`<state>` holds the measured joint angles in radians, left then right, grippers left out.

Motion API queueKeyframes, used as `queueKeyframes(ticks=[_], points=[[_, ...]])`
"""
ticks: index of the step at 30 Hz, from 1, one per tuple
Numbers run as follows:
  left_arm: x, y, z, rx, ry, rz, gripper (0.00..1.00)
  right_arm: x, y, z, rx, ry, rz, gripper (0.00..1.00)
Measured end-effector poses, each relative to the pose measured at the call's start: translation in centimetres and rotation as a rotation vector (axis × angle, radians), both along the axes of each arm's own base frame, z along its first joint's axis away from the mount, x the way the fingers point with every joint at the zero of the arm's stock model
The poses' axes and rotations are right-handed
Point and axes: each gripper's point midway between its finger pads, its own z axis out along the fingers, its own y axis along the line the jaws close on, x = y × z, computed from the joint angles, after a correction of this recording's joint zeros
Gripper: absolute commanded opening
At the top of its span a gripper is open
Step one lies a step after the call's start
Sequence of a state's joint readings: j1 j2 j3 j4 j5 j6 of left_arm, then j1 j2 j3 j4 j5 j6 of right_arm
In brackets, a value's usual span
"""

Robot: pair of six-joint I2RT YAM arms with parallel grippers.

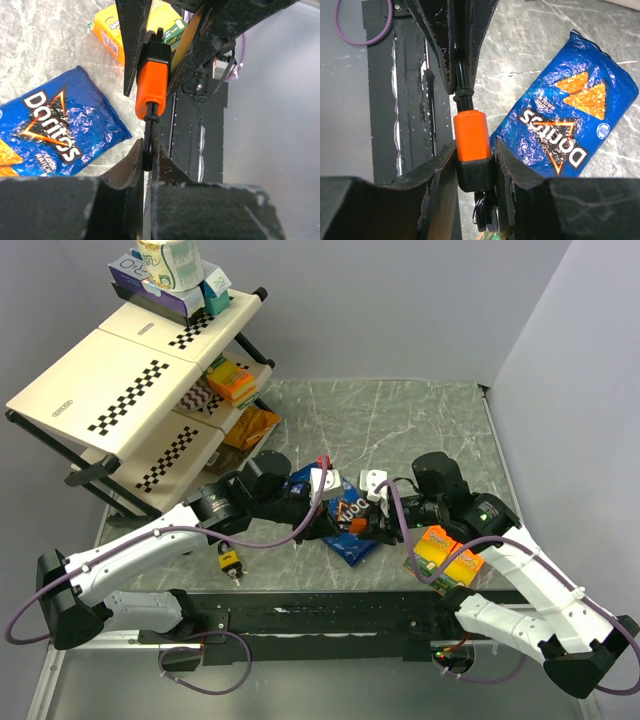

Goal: Lock with the key
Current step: Lock the lock.

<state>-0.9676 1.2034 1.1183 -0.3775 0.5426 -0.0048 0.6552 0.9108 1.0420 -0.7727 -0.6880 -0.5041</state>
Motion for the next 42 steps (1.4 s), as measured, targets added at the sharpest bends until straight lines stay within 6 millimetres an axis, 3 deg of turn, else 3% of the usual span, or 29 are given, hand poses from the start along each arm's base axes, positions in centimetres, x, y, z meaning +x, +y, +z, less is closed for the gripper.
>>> queueKeyframes(ticks=[17,22,42], points=[[-0.5,-0.1,0.0,-0.037,0.010,-0.003,0.01,-0.7,0.0,0.4,0.024,0.016,0.013,0.00],[-0.9,-0.3,0.3,-0.055,-0.047,-0.044,0.01,-1.9,0.9,1.0,0.071,0.096,0.059,0.00],[-2.1,-0.8,0.2,-0.053,-0.035,-0.067,0.01,-2.9,1.6,1.0,0.092,0.260,0.044,0.00]])
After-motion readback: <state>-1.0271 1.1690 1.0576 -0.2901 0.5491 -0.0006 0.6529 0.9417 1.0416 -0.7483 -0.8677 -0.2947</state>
